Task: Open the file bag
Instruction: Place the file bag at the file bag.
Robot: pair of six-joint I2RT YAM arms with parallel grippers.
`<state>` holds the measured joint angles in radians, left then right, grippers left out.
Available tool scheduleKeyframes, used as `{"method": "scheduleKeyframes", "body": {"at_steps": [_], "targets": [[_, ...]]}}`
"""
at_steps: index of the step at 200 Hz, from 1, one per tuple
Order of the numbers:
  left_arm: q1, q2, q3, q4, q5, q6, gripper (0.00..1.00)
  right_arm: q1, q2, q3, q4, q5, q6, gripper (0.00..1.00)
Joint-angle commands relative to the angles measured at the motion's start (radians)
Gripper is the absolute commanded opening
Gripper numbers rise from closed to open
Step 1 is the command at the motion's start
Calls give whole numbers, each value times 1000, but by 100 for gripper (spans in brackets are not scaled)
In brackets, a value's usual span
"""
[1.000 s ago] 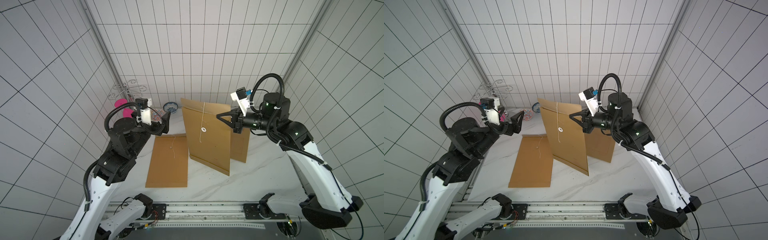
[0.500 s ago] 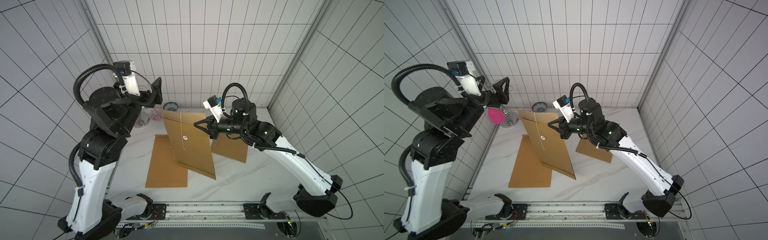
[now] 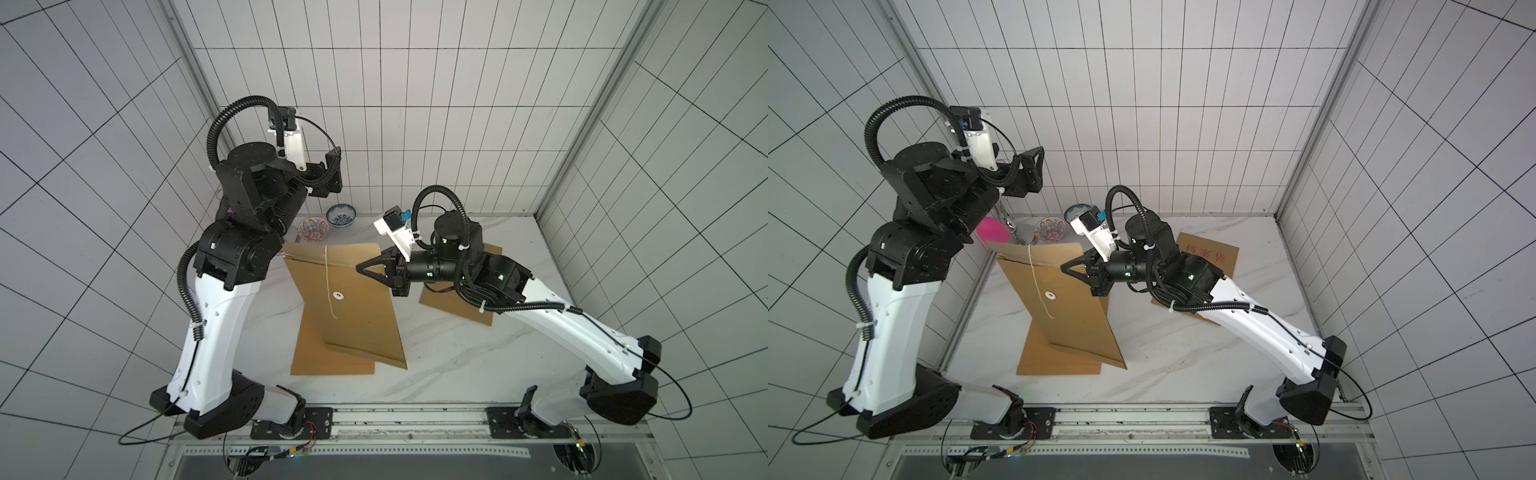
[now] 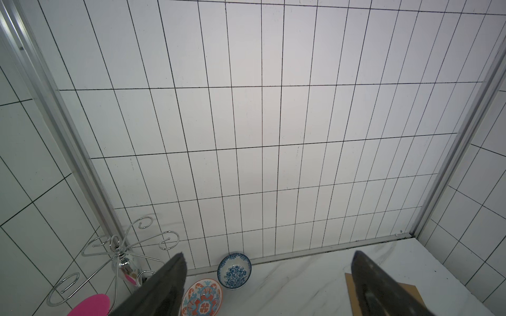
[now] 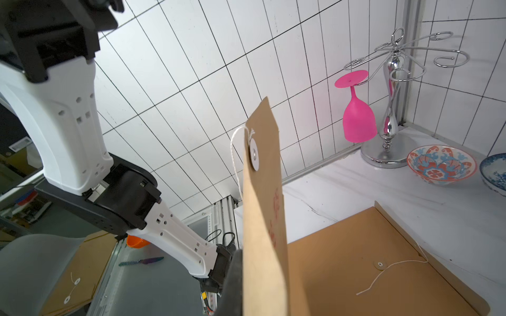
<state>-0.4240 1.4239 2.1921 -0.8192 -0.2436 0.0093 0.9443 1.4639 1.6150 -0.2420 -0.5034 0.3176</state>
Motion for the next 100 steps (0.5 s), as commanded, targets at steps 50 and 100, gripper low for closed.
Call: {"method": "scheduleKeyframes", "body": {"at_steps": [50, 100], "targets": [[7, -58, -107, 41, 55, -9, 95, -254, 223, -338, 262, -95, 205, 0], [7, -76, -141, 41, 67, -8, 94, -321, 392, -298, 213, -160, 160, 0]]}}
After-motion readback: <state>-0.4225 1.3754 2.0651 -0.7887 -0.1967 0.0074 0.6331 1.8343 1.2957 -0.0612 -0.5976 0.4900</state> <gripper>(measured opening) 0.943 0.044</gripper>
